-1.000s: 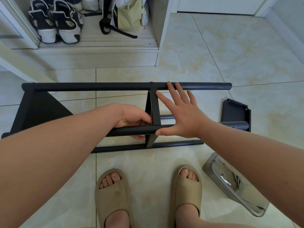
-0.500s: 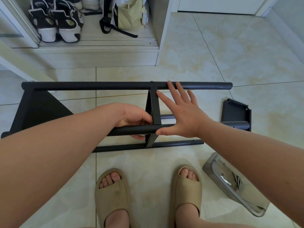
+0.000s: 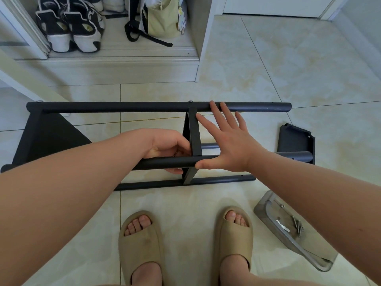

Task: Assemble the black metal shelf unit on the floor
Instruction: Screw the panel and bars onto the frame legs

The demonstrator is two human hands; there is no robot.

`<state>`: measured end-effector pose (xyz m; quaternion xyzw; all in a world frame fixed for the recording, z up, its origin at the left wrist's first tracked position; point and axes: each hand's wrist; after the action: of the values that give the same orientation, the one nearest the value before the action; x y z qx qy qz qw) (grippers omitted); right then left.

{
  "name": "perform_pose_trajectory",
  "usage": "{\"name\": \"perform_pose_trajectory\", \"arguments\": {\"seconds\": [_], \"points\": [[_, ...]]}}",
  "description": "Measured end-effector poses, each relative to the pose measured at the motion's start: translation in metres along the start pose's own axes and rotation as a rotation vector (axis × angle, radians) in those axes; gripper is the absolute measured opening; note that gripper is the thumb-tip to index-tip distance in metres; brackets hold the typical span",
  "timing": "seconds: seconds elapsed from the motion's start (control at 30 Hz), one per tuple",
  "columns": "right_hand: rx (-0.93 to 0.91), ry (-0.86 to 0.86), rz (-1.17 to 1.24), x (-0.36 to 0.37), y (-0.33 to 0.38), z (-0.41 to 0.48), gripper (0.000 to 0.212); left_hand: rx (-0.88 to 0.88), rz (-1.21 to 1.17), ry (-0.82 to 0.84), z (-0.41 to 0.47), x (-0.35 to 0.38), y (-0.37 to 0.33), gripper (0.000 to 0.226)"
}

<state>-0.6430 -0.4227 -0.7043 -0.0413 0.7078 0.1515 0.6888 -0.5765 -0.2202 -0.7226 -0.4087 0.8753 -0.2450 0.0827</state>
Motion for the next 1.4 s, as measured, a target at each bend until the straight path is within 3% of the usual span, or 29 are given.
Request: {"name": "perform_pose_trajectory", "arguments": {"seconds": [0.6,0.73,0.87,1.4], "points": [[0.0,0.001,0.0,-0.0008,0.0002,-0.0001,0.121,0.105,-0.04,0.024,0.0045,0.0006,0.0021,0.02],[-0.001,-0.001,-0.003,-0.0007,0.0001,0.0,0.121,0.071,-0.056,0.04,0.0047,-0.0006,0.002,0.026],[-0.001,-0.001,0.002,0.0001,0.0,-0.0003,0.12,0.016,0.028,0.004,0.0045,0.0026,0.0002,0.016],[-0.005,-0.015,0.007,0.0008,-0.0004,-0.0004,0.121,0.093,-0.04,0.012,0.0098,-0.0017,0.0017,0.018]]}}
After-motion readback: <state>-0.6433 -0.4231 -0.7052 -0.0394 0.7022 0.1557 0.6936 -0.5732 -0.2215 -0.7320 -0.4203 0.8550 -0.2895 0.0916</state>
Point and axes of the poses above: each hand's wrist, its own z-axis towards the middle knuckle, its own x-axis out of the palm, y = z × x, and after that the axes turned 14 degrees about -y, right-handed
